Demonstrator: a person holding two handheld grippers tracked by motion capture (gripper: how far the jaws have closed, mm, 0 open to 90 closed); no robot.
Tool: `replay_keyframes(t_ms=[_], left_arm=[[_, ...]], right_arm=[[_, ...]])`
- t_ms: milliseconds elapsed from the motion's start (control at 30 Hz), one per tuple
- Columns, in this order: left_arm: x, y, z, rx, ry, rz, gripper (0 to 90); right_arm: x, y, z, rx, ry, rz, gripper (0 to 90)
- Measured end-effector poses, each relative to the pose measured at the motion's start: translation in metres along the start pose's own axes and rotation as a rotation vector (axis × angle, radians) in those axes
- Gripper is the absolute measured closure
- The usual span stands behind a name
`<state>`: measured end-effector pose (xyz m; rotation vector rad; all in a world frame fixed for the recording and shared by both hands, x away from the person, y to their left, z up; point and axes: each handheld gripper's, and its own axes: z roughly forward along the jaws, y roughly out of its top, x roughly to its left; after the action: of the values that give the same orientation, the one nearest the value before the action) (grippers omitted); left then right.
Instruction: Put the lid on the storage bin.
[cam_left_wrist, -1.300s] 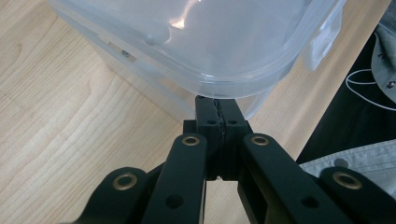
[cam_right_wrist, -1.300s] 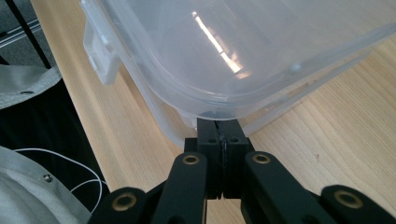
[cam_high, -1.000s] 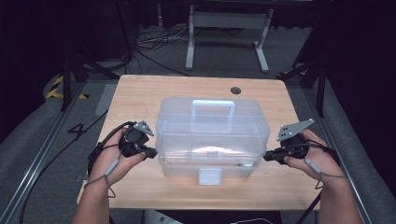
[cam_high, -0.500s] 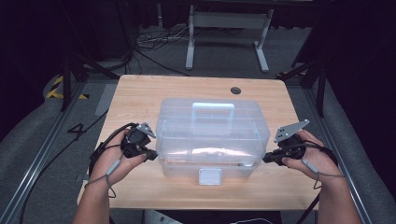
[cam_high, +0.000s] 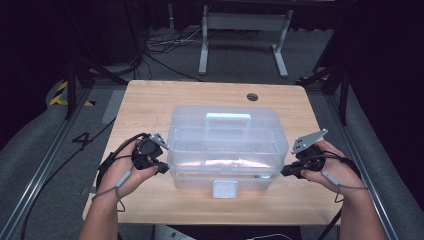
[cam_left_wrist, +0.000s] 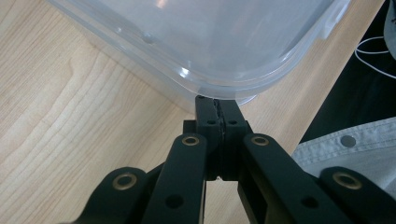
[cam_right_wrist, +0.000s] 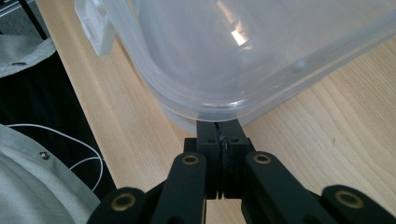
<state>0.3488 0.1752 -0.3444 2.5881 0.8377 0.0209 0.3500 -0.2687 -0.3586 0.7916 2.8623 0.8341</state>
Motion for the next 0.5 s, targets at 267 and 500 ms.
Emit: replay_keyframes(t_ms=[267, 500], left_arm=[[-0.0007, 0.0004, 0.0036, 0.036, -0.001, 0.008, 89.7], [-0.0008, 0.0002, 0.0073, 0.063, -0.01, 0.014, 89.7]], right_arm=[[0.0009, -0.0006, 0.0021, 0.028, 0.005, -0.005, 89.1], [0.0011, -0.0013, 0.0043, 0.06, 0.006, -0.01, 89.0]])
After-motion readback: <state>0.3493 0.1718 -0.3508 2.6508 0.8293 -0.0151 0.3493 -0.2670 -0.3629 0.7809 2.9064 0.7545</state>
